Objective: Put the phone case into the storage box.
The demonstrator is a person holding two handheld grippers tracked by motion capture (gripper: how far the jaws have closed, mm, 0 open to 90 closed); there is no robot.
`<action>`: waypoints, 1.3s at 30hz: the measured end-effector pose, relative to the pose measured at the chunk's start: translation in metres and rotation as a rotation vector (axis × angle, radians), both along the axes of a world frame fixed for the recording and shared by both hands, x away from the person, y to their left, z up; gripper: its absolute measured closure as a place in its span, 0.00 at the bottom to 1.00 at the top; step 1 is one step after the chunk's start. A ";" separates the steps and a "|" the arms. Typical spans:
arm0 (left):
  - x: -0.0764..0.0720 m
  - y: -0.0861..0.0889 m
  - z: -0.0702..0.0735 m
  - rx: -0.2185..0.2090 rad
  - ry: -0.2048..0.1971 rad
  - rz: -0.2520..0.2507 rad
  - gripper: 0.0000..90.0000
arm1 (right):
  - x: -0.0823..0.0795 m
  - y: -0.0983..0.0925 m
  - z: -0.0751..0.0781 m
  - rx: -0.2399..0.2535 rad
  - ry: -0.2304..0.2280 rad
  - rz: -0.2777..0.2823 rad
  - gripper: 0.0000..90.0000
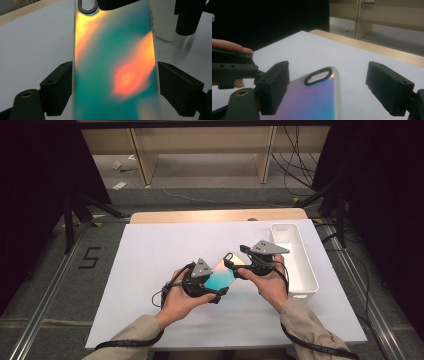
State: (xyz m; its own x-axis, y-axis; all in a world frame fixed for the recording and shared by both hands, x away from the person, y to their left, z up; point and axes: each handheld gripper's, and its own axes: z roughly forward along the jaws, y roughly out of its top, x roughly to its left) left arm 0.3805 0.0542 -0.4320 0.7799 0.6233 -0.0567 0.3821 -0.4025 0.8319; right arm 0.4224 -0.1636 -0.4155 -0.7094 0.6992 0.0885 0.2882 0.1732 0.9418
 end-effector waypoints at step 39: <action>-0.003 -0.005 -0.002 -0.015 0.002 -0.013 0.19 | 0.005 0.004 -0.008 0.044 0.116 0.025 0.56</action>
